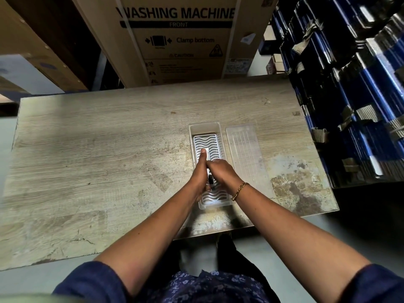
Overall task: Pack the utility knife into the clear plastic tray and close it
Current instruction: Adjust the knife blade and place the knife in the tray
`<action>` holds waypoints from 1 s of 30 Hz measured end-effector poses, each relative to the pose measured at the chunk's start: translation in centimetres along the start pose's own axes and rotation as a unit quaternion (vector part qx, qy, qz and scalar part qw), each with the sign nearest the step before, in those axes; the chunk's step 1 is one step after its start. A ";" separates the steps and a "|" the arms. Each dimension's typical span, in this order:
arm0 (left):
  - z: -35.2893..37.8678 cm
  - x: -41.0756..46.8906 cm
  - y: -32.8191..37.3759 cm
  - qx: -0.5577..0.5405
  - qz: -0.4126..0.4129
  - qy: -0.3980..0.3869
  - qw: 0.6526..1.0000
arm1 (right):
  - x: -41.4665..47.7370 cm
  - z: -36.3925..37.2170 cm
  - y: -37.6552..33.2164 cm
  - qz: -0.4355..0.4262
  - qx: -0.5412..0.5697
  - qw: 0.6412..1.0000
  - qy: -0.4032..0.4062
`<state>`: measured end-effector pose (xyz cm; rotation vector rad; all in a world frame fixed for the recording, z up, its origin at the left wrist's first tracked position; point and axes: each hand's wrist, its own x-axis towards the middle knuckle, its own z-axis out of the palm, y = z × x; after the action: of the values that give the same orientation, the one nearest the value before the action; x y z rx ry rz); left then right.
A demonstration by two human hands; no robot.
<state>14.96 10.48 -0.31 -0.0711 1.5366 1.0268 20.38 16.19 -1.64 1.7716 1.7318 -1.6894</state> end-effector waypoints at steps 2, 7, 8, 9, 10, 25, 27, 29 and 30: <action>-0.1 -0.2 0.2 -0.002 0.004 0.000 1.000 | -0.2 -0.1 -0.1 -0.009 0.002 1.000 0.005; 0.0 -0.4 0.5 -0.003 0.030 0.022 0.999 | -0.2 -0.5 -0.3 -0.044 0.011 0.999 0.007; 0.2 -0.4 0.7 -0.003 0.039 0.020 0.999 | -0.3 -0.7 -0.4 -0.050 0.022 0.998 0.007; 0.4 -0.5 1.0 -0.001 0.052 0.013 0.999 | -0.4 -1.0 -0.6 -0.060 0.034 0.998 0.006; 0.7 -0.7 1.4 0.000 0.061 0.006 0.998 | -0.4 -1.3 -0.6 -0.067 0.048 0.997 0.010; 8.0 -0.8 0.5 -0.045 0.021 -0.079 0.996 | 0.9 -13.5 4.3 -0.057 0.191 0.971 0.130; 8.8 -0.4 -0.1 -0.057 0.003 -0.076 0.995 | 1.3 -14.0 5.9 -0.039 0.181 0.973 0.137; 9.3 0.4 -0.6 -0.059 -0.016 -0.071 0.996 | 1.7 -14.3 7.6 -0.019 0.156 0.978 0.139; 9.6 0.8 -0.9 -0.058 -0.028 -0.071 0.995 | 1.9 -14.4 8.4 -0.010 0.147 0.979 0.138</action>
<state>22.62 16.30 -0.28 -0.1204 1.3382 1.0535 34.51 25.11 -2.60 2.2168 1.6737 -1.8640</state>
